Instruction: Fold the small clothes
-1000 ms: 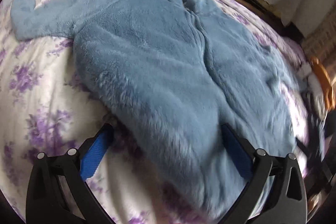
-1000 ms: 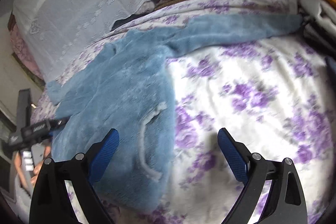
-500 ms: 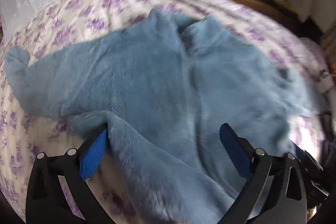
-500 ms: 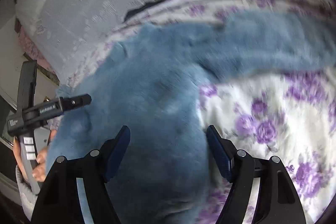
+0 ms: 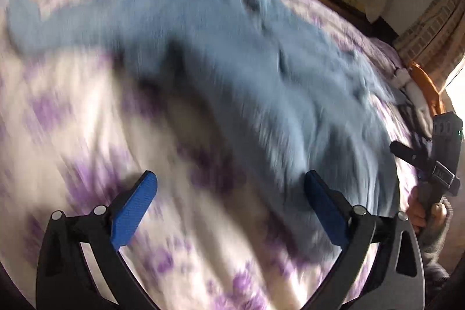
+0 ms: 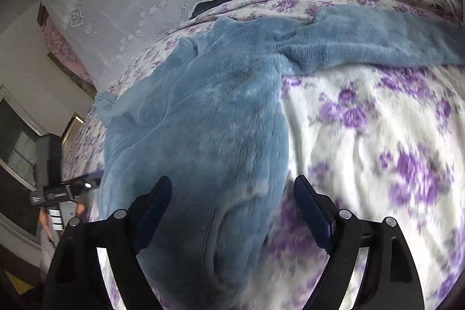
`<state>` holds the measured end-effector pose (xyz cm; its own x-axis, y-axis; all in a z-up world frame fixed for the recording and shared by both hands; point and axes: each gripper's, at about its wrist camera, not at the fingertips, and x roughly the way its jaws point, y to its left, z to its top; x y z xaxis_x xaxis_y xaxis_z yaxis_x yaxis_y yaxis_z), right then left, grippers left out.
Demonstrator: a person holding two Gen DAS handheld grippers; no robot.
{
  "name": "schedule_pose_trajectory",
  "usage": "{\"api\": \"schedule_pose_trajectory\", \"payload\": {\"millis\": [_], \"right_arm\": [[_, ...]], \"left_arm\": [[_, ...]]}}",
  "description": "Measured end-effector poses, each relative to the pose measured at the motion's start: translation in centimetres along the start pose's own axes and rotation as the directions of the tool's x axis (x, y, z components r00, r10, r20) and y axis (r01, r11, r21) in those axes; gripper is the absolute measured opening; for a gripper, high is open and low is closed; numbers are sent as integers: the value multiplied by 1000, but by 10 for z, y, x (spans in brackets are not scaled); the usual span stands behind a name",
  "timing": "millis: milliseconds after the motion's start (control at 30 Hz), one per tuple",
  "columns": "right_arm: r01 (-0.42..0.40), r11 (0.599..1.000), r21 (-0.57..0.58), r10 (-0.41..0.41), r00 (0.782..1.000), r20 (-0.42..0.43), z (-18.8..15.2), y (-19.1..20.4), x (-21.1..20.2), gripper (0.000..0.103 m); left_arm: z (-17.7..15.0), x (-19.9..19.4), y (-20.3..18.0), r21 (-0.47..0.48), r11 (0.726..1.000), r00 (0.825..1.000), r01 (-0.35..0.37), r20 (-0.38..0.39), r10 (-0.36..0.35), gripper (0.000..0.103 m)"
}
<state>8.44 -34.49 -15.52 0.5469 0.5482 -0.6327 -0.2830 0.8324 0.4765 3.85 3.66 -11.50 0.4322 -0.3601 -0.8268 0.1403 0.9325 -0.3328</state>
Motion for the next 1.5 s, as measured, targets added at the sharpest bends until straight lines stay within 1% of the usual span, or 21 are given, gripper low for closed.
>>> {"api": "schedule_pose_trajectory", "payload": {"millis": [67, 133, 233, 300, 333, 367, 433, 467, 533, 633, 700, 833, 967, 1067, 1133, 1200, 1300, 1333, 1433, 1467, 1500], "right_arm": [[-10, 1000, 0, 10, 1000, 1, -12, 3, -3, 88], [-20, 1000, -2, 20, 1000, 8, -24, 5, -6, 89], [-66, 998, -4, 66, 998, 9, -30, 13, -6, 90], [-114, 994, 7, 114, 993, -12, -26, 19, -1, 77], [-146, 989, 33, 147, 989, -32, -17, 22, 5, 56], [-167, 985, 52, 169, 985, -40, -7, 22, 9, 37], [-185, 979, 84, 187, 982, -11, 20, 18, 15, 29], [-167, 982, 93, 167, 986, 13, 29, 15, 16, 27], [-136, 981, 135, 126, 989, 81, 52, -3, 21, 27], [-209, 952, 225, 195, 977, 83, 59, -33, 36, 23], [-256, 937, 240, 241, 966, 89, 57, -40, 39, 23], [-246, 939, 241, 231, 969, 88, 57, -37, 35, 23], [-270, 922, 277, 255, 963, 90, 55, -45, 35, 23], [-260, 927, 271, 245, 966, 89, 55, -45, 38, 23], [-259, 926, 273, 243, 966, 90, 55, -45, 37, 23], [-264, 924, 278, 248, 964, 91, 54, -46, 37, 23], [-262, 924, 279, 246, 965, 93, 53, -45, 37, 23], [-259, 926, 275, 242, 966, 93, 53, -44, 37, 23], [-259, 928, 270, 240, 966, 99, 52, -44, 37, 23], [-261, 926, 271, 243, 965, 101, 52, -44, 37, 23], [-266, 924, 273, 247, 964, 103, 51, -45, 37, 23]], "left_arm": [[1, 0, -8, 29, 999, 1000, -13, 15, 12, 98], [7, 1, -20, 64, 998, 999, 20, 26, -21, 95], [25, 6, -52, 140, 990, 999, 36, 5, -37, 68], [46, 4, -77, 178, 984, 999, -13, 34, 8, 68], [63, 6, -89, 191, 980, 998, -48, 46, 40, 70], [71, 7, -95, 198, 979, 998, -55, 45, 47, 77], [105, 14, -102, 163, 984, 997, -71, 27, 68, 80], [116, 19, -100, 135, 988, 997, -71, 8, 71, 80], [127, 25, -90, 75, 996, 998, -49, -25, 51, 80], [117, 16, -68, 19, 1000, 1000, -12, -10, 12, 85], [103, 5, -53, 3, 1000, 1000, 10, -1, -10, 86], [67, -8, -28, -36, 997, 998, 69, 15, -68, 88], [29, 4, -17, -57, 995, 996, 86, -3, -86, 88], [13, 2, -1, -119, 986, 993, 118, 36, -115, 88], [9, -9, 6, -124, 987, 992, 107, 79, -97, 88], [4, -19, 10, -109, 992, 993, 56, 109, -44, 88], [15, -17, 22, -113, 993, 990, -38, 132, 53, 88], [25, -11, 23, -113, 993, 991, -32, 122, 46, 88], [54, 12, 21, -103, 994, 995, 35, 100, -25, 87], [62, 15, 13, -86, 993, 991, 86, 112, -76, 86], [64, 15, 9, -78, 989, 986, 124, 118, -114, 80]]}}
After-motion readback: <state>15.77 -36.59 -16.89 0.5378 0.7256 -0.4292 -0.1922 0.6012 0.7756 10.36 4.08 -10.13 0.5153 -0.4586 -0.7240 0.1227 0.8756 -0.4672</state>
